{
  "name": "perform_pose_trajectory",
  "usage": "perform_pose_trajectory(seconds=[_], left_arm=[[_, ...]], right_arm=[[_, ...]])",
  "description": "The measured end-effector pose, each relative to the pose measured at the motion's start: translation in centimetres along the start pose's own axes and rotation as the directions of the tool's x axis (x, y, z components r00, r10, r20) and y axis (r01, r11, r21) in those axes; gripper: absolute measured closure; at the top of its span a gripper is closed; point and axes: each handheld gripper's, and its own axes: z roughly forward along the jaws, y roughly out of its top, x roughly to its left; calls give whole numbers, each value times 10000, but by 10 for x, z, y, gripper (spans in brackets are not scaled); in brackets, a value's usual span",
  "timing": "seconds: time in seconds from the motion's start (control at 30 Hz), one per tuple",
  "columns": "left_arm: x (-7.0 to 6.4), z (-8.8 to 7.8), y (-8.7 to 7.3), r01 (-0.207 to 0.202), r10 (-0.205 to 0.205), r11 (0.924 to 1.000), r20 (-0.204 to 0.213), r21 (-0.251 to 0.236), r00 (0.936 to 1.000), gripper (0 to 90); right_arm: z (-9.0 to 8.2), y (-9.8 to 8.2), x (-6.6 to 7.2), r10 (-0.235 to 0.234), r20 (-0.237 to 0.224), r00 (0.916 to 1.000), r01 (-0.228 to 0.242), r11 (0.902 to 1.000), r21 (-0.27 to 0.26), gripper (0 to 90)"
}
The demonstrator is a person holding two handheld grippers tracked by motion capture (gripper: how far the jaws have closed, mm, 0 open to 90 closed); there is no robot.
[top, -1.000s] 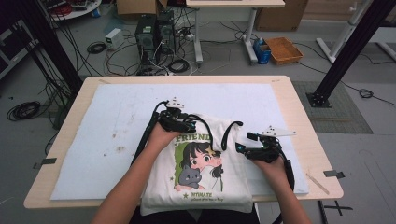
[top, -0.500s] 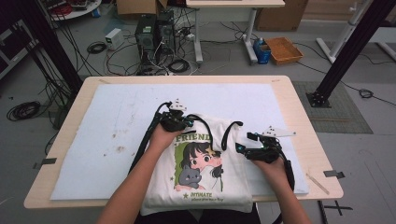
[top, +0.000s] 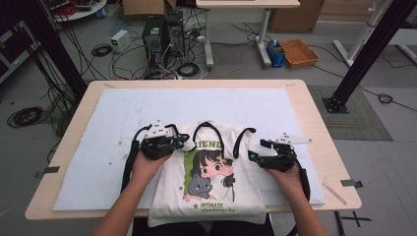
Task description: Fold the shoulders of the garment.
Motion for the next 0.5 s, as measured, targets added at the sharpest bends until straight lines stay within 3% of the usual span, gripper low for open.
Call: perform_pose_trajectory(seconds=[0.07, 0.13, 0.23, 0.33, 0.5], left_arm=[[2, -8, -14, 296, -296, 9995, -15, 74, 9996, 842], [5, -13, -24, 773, -772, 9970, -135, 40, 9969, 744], [8, -17, -25, 956, -962, 9952, -304, -207, 9949, 610], [7, -17, -19, 924, -928, 9945, -66, -491, 9957, 544], [2, -3, -14, 683, -682, 9976, 55, -133, 9977, 521]], right_arm=[[0, 0, 0, 94, -15, 10000, -94, 10000, 17, 207], [0, 0, 0, 120, -14, 9999, -120, 9999, 7, 206], [1, 0, -1, 58, 23, 10000, -58, 10000, 36, 207], [0, 1, 0, 75, 58, 10000, -76, 10000, 56, 207], [3, 7, 10, -325, -397, 9987, 329, 9994, 97, 252]])
